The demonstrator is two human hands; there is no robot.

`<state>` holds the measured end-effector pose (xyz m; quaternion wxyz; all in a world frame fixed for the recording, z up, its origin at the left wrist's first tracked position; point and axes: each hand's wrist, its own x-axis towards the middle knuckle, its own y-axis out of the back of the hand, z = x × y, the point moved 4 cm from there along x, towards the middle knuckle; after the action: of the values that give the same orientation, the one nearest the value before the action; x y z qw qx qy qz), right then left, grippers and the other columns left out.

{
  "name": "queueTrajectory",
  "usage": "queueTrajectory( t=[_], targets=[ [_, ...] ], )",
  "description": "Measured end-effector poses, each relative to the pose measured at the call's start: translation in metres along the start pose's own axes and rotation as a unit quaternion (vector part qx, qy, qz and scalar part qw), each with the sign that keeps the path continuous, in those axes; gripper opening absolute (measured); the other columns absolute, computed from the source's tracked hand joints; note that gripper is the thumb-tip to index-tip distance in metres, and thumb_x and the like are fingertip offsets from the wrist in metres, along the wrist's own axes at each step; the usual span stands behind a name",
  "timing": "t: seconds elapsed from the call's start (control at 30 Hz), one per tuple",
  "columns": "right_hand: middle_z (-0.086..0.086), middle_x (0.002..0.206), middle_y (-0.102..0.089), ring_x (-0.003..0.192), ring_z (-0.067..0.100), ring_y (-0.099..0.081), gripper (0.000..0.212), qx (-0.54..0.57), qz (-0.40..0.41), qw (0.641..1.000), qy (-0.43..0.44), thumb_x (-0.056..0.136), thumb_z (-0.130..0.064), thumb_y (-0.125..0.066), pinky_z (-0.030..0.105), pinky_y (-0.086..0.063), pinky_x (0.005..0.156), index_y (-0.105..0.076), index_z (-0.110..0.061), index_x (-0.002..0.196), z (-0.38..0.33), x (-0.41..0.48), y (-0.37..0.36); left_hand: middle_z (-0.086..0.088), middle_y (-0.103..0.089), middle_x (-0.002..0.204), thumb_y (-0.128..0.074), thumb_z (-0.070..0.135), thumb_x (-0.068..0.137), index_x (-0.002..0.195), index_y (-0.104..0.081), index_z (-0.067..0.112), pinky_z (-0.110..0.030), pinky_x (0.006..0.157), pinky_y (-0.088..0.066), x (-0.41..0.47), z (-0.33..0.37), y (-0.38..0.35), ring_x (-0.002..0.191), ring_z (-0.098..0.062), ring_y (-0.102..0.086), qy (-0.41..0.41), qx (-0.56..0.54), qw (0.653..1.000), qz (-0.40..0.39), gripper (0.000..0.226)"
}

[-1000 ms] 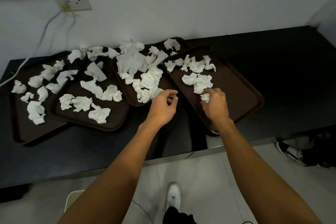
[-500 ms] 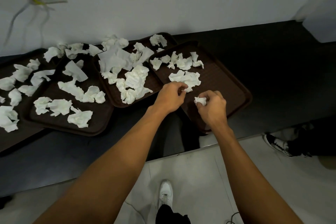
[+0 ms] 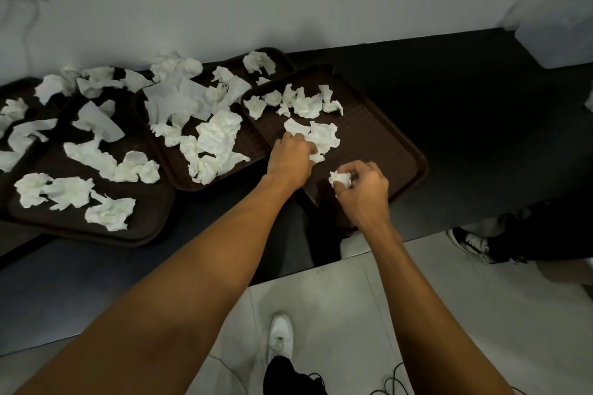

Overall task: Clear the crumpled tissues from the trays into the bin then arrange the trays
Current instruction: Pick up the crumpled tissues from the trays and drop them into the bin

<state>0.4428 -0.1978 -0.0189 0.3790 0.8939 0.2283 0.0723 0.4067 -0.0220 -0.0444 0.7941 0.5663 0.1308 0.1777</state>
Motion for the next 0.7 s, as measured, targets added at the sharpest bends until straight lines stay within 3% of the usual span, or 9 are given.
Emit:
queueTrajectory(
  t=[0.1,0.2,0.27,0.37,0.43,0.47,0.57,0.7],
  targets=[
    [-0.004,0.106,-0.054,0.085,0.012,-0.061,0.023,-0.002,-0.001,1.000,-0.008,0.082,-0.010,-0.077,0.006,-0.041,0.068,-0.073,-0.022,0.102,-0.001,0.002,-0.001,-0.004,-0.058,0.119,-0.075,0.029,0.088,0.114,-0.075,0.023,-0.037,0.099,-0.045,-0.011,-0.001,0.006,0.115,-0.025,-0.048,-0.004,-0.022,0.999,0.047,0.027],
    [-0.005,0.106,-0.054,0.085,0.012,-0.062,0.023,0.003,-0.001,1.000,-0.004,0.083,-0.010,-0.078,0.009,-0.044,0.069,-0.073,-0.022,0.102,-0.003,0.002,-0.003,-0.002,-0.050,0.115,-0.079,0.036,0.080,0.100,-0.077,0.024,-0.037,0.094,-0.046,-0.029,-0.004,0.019,0.112,-0.023,-0.046,0.002,-0.023,0.992,0.124,0.024],
    [-0.004,0.106,-0.054,0.085,0.012,-0.063,0.023,0.004,-0.001,1.000,-0.002,0.083,-0.010,-0.078,0.009,-0.045,0.069,-0.073,-0.021,0.102,-0.004,0.002,-0.004,-0.003,-0.047,0.130,-0.079,0.037,0.078,0.094,-0.075,0.025,-0.037,0.099,-0.045,-0.038,-0.008,0.026,0.124,-0.024,-0.043,0.001,-0.054,0.987,0.152,0.020],
    [-0.004,0.105,-0.055,0.084,0.012,-0.063,0.022,0.009,0.000,1.000,-0.001,0.083,-0.011,-0.079,0.003,-0.041,0.066,-0.073,-0.022,0.101,-0.009,0.000,-0.005,-0.001,-0.044,0.151,-0.075,0.029,0.086,0.103,-0.068,0.019,-0.031,0.109,-0.038,-0.047,-0.015,0.032,0.141,-0.020,-0.039,0.019,-0.190,0.974,0.120,0.020],
    [-0.004,0.106,-0.055,0.085,0.012,-0.064,0.021,0.013,-0.001,1.000,0.002,0.083,-0.011,-0.079,0.005,-0.042,0.067,-0.073,-0.022,0.100,-0.014,-0.001,-0.007,0.002,-0.059,0.135,-0.070,0.026,0.092,0.114,-0.061,0.017,-0.026,0.103,-0.046,-0.055,-0.020,0.040,0.125,-0.015,-0.055,0.050,-0.266,0.957,0.104,0.025],
    [-0.004,0.106,-0.055,0.085,0.012,-0.064,0.021,0.014,-0.002,1.000,0.004,0.083,-0.012,-0.080,0.006,-0.043,0.068,-0.073,-0.022,0.100,-0.017,-0.001,-0.008,0.004,-0.064,0.122,-0.068,0.026,0.094,0.113,-0.059,0.017,-0.021,0.092,-0.051,-0.060,-0.022,0.045,0.110,-0.011,-0.062,0.067,-0.291,0.948,0.107,0.023],
    [-0.004,0.105,-0.056,0.083,0.012,-0.063,0.021,0.021,0.001,1.000,0.017,0.083,-0.013,-0.080,0.008,-0.044,0.069,-0.072,-0.023,0.100,-0.030,-0.005,-0.011,0.005,-0.064,0.095,-0.065,0.027,0.096,0.107,-0.055,0.018,-0.008,0.067,-0.046,-0.076,-0.032,0.061,0.083,-0.003,-0.062,0.100,-0.332,0.929,0.131,0.017],
    [-0.003,0.107,-0.059,0.079,0.007,-0.062,0.023,0.041,0.000,0.998,0.048,0.083,-0.014,-0.080,0.010,-0.049,0.070,-0.072,-0.021,0.103,-0.056,-0.014,-0.020,0.009,-0.063,0.090,-0.067,0.027,0.095,0.107,-0.058,0.019,-0.013,0.069,-0.049,-0.100,-0.049,0.074,0.079,-0.003,-0.061,0.120,-0.361,0.910,0.164,0.016]
  ],
)
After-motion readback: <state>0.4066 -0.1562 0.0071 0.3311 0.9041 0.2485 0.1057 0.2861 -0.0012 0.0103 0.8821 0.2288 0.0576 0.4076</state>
